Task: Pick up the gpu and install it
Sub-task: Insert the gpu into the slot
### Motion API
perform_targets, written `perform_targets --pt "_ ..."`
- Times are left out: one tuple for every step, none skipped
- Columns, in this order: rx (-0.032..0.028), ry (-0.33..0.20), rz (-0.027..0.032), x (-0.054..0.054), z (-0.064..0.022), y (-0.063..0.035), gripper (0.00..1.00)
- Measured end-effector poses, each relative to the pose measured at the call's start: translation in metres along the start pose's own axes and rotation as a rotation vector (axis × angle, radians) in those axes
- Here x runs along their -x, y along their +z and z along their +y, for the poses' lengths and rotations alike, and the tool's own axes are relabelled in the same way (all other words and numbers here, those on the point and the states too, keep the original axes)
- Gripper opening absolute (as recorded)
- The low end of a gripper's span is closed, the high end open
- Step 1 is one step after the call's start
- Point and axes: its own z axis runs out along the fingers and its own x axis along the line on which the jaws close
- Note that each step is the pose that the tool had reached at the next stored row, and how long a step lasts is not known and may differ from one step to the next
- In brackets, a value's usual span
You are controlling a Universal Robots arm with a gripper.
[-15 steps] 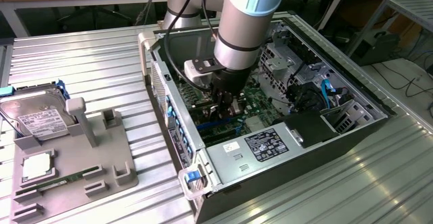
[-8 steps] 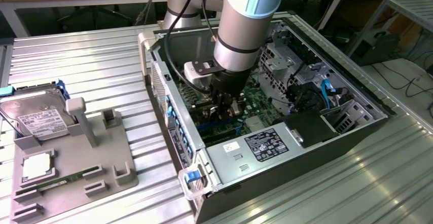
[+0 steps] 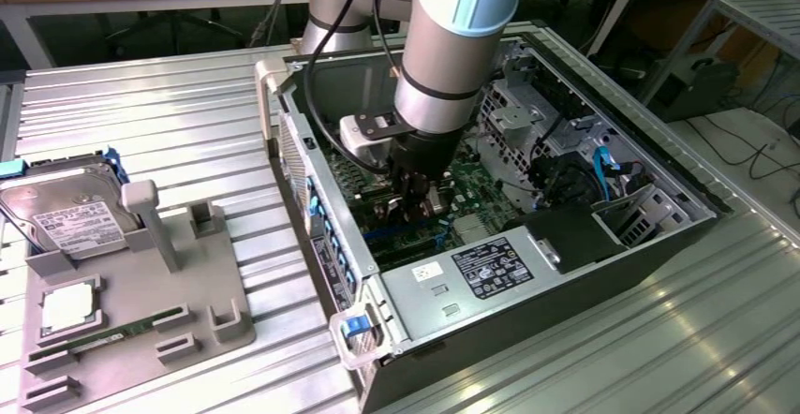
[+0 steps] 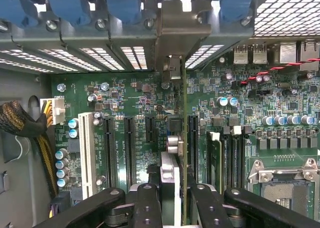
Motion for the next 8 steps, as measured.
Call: perform_targets --pt "0.0001 0.0 0.0002 0.0 0.0 0.0 0.28" --pt "0.0001 0.0 0.0002 0.0 0.0 0.0001 0.28" --pt "0.0001 0.0 0.0002 0.0 0.0 0.0001 0.28" --pt "0.0 0.0 -0.0001 0.0 0.0 0.0002 0.28" --pt "0.0 0.0 -0.0001 0.0 0.0 0.0002 0.28" --pt "0.0 0.0 -0.0001 0.0 0.0 0.0002 0.28" --pt "0.0 0.0 -0.0001 0.0 0.0 0.0002 0.28" --pt "0.0 0.0 -0.0001 0.0 0.0 0.0002 0.28"
